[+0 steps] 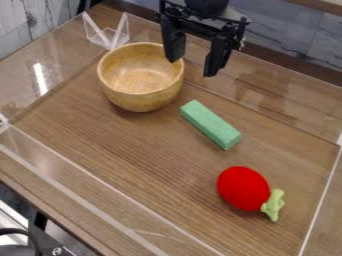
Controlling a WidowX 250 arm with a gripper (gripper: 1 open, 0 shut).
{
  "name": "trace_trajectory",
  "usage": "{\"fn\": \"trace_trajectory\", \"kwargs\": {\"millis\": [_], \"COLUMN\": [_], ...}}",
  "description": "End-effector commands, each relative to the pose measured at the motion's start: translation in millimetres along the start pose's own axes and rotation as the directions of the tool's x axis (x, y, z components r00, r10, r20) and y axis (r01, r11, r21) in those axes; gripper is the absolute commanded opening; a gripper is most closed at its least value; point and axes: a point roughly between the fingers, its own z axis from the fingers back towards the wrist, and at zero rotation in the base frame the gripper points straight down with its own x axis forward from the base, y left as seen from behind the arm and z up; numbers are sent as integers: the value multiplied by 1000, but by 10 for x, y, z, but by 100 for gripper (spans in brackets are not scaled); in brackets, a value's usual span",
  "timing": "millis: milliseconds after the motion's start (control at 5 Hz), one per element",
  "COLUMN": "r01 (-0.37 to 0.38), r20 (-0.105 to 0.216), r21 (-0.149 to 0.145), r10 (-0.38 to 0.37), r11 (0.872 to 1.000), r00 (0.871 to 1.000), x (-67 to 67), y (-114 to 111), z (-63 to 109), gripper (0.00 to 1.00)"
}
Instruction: Move the red fruit to the left side of the table
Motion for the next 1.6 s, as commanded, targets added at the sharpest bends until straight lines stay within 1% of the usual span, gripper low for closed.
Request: {"fn": "trace_trajectory", "kwargs": {"millis": [0, 200, 400, 600, 800, 1000, 1200, 1400], "r01": [-60, -106, -120, -254, -482, -593, -687, -778], "r20": [-27, -40, -32, -28, -27, -33, -39, -46], "r21": [-6, -17, -29, -49, -81, -100, -122, -144], "r10": [60, 105, 119, 253, 481, 593, 688, 781], "r11": [998, 994, 992, 966, 873, 799, 717, 611], "r00": [998, 994, 992, 967, 876, 804, 725, 622], "x": [-82, -247, -284, -299, -319, -378, -409, -382], "y": [-59, -271, -607, -903, -1063, -1016, -963, -914], "z": [-61, -104, -111, -127, -151, -232, -312, -444], "gripper": [100, 100, 100, 100, 100, 100, 100, 100]}}
